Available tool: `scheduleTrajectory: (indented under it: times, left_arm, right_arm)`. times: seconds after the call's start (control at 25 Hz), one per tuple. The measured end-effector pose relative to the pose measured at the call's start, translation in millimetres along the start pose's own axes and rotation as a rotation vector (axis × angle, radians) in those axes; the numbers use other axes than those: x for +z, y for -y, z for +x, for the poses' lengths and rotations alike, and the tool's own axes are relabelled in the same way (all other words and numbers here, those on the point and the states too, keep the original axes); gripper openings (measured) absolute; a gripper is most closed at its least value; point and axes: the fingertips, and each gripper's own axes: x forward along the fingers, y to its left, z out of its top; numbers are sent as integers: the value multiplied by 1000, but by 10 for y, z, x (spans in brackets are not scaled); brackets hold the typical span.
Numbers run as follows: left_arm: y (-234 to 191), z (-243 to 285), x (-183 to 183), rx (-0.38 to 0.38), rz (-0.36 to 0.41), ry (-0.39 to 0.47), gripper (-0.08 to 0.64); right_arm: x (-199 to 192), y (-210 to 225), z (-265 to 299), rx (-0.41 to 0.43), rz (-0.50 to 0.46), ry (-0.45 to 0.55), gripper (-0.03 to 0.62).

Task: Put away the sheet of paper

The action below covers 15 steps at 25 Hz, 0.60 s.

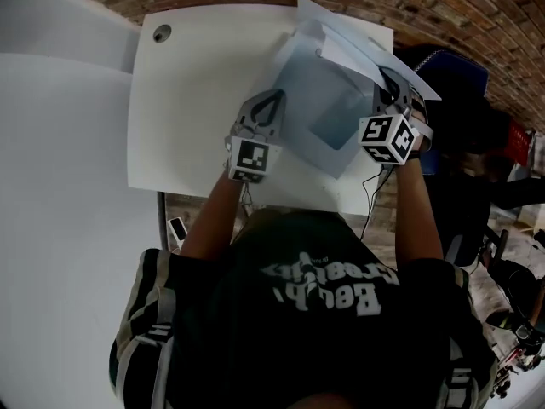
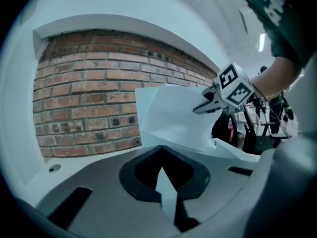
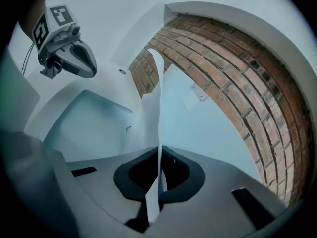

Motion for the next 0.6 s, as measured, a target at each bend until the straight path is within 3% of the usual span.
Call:
scheduleTrajectory:
  times: [0.28,0.6]
  left_arm:
    - [9,105,-274,25,-17,-43,2]
    - [41,128,-451,33,-27,-67,2]
  right_arm:
    - [-103,6,345,55,-92,-66,-6]
    - [-282,-264,726,119,-295,-173,-6]
